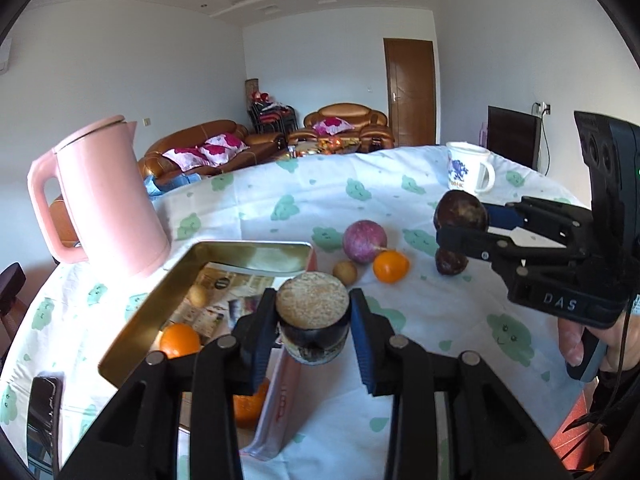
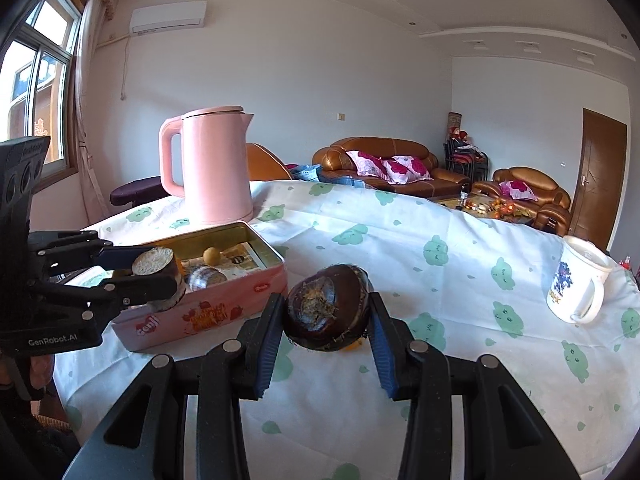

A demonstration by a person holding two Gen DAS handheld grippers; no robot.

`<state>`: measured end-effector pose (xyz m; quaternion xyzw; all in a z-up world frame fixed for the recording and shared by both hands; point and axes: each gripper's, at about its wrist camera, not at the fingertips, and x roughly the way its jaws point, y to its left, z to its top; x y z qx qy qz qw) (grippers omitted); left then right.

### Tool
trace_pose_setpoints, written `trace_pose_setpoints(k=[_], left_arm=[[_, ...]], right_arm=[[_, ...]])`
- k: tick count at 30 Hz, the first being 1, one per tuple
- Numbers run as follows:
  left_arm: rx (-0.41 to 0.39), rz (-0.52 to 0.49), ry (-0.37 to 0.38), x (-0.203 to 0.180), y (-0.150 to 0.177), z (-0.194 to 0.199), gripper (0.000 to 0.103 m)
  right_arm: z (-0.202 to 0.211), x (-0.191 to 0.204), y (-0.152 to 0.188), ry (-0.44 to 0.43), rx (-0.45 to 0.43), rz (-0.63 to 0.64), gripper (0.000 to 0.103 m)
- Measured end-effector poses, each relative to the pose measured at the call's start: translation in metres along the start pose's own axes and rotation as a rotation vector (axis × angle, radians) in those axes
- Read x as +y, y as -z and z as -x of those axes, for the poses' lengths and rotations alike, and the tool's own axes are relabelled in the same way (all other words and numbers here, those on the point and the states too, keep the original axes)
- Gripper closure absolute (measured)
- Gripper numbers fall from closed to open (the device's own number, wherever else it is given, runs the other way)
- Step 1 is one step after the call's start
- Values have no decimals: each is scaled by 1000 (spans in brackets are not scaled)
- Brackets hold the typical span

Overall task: Organize fruits
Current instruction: 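Carry the dark fruit over the tin with the right gripper while the left gripper carries the can there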

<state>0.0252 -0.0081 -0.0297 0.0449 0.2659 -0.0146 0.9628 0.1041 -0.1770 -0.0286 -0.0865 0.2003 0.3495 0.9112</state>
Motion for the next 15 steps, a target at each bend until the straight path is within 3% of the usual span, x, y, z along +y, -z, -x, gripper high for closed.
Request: trace_pose_setpoints(k=[15], left_arm=[[-52, 54, -58, 42, -7, 5, 66]], right_arm=[[-13, 29, -39, -48, -14, 65, 60]])
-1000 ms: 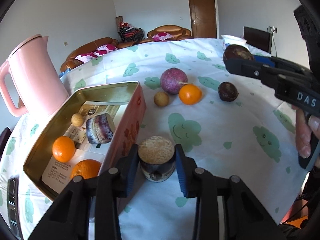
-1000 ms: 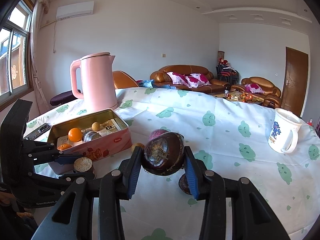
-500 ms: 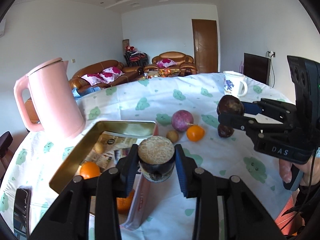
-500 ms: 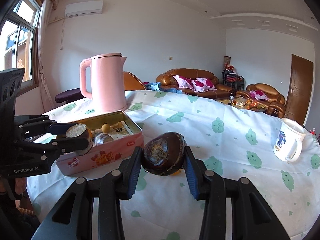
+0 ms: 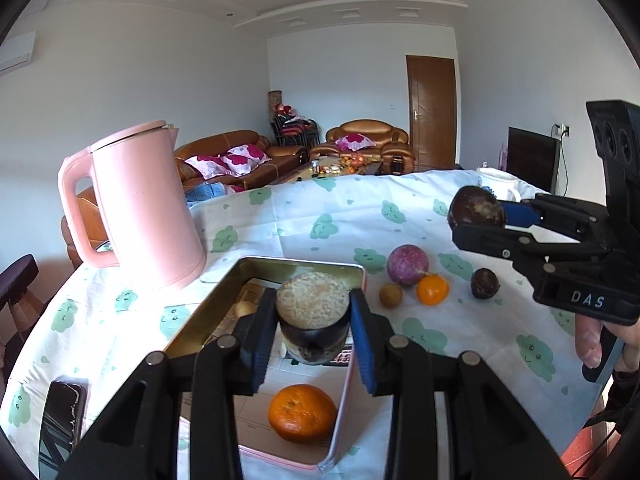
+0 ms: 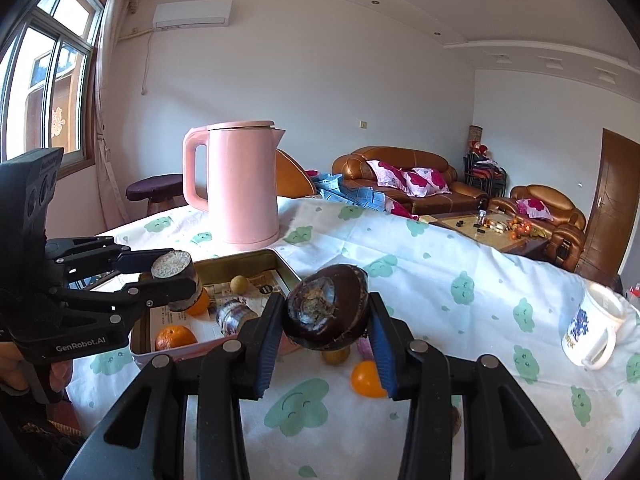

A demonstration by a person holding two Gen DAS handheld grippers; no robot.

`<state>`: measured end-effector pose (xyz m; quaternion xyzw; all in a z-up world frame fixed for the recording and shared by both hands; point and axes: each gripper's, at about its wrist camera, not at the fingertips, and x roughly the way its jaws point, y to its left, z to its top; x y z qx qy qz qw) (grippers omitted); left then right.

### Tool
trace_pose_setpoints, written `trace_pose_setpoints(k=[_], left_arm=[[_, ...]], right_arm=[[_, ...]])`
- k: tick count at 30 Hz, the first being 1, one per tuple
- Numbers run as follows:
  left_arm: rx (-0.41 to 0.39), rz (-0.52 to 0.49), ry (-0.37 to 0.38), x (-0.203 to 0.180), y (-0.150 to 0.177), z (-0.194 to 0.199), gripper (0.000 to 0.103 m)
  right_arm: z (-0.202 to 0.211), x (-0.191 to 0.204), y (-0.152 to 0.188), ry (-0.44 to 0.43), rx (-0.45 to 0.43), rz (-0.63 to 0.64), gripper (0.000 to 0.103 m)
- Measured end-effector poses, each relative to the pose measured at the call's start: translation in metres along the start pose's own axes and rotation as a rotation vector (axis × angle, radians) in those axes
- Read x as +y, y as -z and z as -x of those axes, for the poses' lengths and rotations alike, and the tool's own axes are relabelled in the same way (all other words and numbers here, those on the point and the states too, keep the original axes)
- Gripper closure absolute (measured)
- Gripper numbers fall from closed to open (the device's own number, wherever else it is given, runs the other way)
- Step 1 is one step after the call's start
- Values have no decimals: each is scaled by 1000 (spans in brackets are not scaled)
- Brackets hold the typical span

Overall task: Organize fruits
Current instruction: 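Carry the dark fruit over the tin with the right gripper while the left gripper carries the can there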

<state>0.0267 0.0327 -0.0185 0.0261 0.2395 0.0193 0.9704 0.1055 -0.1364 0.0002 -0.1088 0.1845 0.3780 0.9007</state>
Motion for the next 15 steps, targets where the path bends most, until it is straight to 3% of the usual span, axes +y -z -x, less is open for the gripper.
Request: trace_pose_setpoints(k=[15], left_arm=[[22, 52, -49, 41, 5, -14, 66]], right_arm=[[-30, 29, -33, -73, 17, 58, 60]])
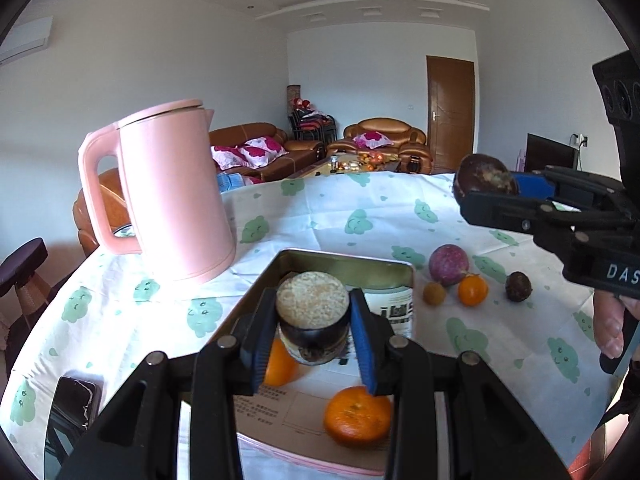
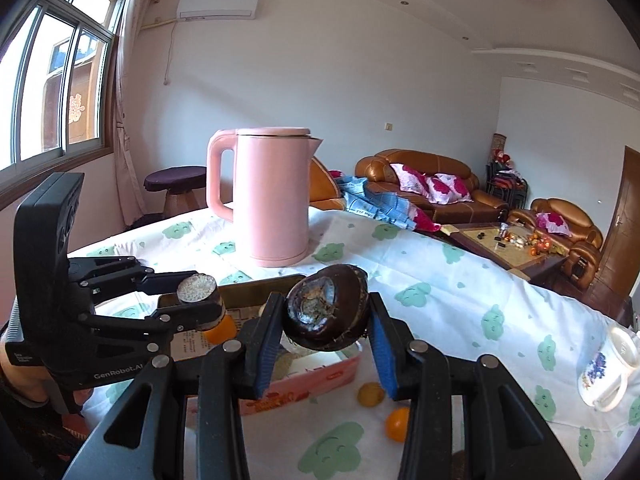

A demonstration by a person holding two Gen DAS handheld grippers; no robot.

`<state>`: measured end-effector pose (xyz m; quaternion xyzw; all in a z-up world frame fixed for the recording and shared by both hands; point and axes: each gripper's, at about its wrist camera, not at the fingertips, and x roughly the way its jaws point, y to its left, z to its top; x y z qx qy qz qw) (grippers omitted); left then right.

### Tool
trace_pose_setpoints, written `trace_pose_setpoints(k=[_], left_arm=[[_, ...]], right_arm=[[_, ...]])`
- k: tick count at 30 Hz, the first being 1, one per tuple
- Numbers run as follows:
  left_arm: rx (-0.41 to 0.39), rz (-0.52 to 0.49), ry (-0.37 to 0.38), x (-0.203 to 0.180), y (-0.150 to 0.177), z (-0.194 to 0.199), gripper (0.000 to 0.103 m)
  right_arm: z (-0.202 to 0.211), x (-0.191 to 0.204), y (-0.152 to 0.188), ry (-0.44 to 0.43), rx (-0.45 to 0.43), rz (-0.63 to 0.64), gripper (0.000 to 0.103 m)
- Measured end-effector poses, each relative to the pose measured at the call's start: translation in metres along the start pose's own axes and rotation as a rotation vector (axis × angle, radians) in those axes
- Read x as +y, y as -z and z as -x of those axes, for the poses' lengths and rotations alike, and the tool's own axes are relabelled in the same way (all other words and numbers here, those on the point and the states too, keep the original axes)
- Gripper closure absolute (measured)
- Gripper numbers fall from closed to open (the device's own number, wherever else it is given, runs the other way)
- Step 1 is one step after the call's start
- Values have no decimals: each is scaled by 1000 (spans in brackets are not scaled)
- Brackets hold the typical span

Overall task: Organize fruits
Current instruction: 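Carry the dark fruit over the tin with the right gripper while the left gripper carries the can there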

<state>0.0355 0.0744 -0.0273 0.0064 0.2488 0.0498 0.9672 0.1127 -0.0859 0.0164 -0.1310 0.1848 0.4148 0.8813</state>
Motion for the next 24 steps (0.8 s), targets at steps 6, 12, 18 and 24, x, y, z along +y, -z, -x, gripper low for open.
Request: trace_pose_setpoints(k=[6, 12, 18, 24], left_arm=[[19, 37, -22, 19, 4, -8, 66], [34, 58, -31, 31, 7, -13, 66], [52, 68, -27, 36, 11, -19, 66], [57, 76, -38, 42, 12, -20, 66]], right_arm=[[-25, 18, 1, -48, 40, 17, 60], [-46, 34, 10, -86, 82, 26, 60], [-66, 50, 18, -119, 125, 32, 60], [-80, 63, 23, -142, 153, 44, 60]])
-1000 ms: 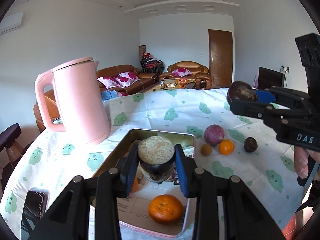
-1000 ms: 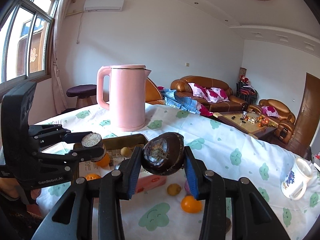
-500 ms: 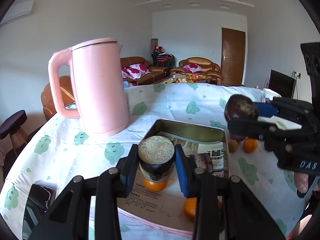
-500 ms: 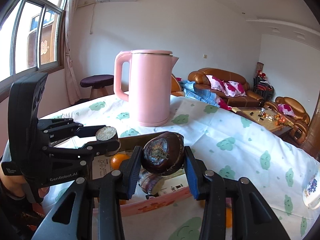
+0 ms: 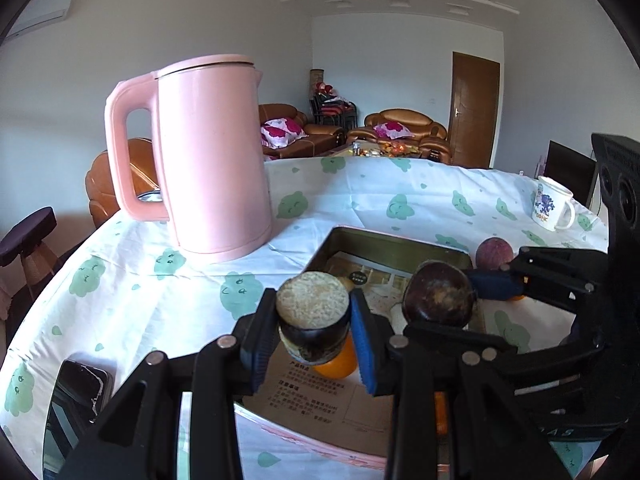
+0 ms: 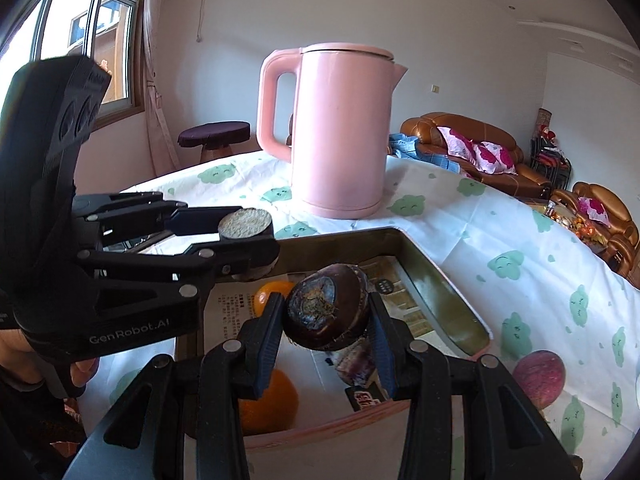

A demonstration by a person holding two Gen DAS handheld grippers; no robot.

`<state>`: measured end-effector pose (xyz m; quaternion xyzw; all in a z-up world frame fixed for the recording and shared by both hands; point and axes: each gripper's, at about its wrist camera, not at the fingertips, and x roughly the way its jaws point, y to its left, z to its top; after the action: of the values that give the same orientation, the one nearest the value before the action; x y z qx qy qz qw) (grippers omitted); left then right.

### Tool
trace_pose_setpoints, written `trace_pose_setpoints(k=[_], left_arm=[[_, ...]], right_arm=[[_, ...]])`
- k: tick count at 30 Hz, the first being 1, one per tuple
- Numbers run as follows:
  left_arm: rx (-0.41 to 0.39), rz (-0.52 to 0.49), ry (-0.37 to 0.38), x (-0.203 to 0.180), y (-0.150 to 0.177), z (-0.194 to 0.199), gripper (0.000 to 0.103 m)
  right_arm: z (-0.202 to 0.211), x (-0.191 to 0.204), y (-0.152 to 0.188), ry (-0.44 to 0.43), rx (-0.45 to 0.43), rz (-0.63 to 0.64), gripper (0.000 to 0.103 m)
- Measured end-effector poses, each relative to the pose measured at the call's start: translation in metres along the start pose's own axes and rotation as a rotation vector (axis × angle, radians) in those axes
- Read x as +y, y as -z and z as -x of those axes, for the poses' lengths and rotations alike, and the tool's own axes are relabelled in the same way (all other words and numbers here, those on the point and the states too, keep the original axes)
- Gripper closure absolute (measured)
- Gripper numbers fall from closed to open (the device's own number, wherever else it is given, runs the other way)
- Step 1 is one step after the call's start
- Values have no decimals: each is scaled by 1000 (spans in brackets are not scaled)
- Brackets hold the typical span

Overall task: Organize fruits
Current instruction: 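Carry the dark fruit over the tin with the right gripper while the left gripper carries the can there, then open the right gripper to drop the dark fruit into the tin while the left gripper releases the can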

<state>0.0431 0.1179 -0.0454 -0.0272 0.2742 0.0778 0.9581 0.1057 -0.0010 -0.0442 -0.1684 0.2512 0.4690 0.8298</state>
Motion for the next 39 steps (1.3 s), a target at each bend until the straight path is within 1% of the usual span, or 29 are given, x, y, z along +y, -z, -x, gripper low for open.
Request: trace_pose_setpoints(k=[14, 18, 20, 22, 23, 25, 27, 29, 34, 37, 39], left_arm=[[32, 3, -12, -2, 5, -9, 66], [32, 4, -14, -2, 6, -10, 66], [19, 3, -23, -3, 6, -7, 62], [10, 4, -20, -3, 5, -3, 58], [3, 6, -24, -3, 5, -2, 51], [-14, 12, -31, -3, 4, 2, 40], [-29, 17, -29, -3, 4, 7, 38], [-42, 25, -23, -4, 3, 10, 30], [-71, 40, -14, -10, 1, 15, 20], [-84, 37, -16, -14, 1, 18, 12], [-83, 34, -10, -19, 1, 17, 11]], right_arm=[[-16, 9, 6, -30, 47, 16, 60], [-15, 11, 6, -28, 44, 26, 59], [-15, 10, 6, -22, 41, 28, 54], [-12, 9, 6, -17, 28, 24, 52], [-11, 8, 5, -15, 24, 21, 52], [-8, 5, 5, -2, 17, 17, 51], [-4, 3, 6, 7, 6, 19, 50], [0, -2, 7, 15, 0, 9, 50], [18, -18, 11, 53, -30, -13, 50], [30, -33, 18, 102, -33, -13, 50], [35, -47, 23, 139, -25, -22, 50]])
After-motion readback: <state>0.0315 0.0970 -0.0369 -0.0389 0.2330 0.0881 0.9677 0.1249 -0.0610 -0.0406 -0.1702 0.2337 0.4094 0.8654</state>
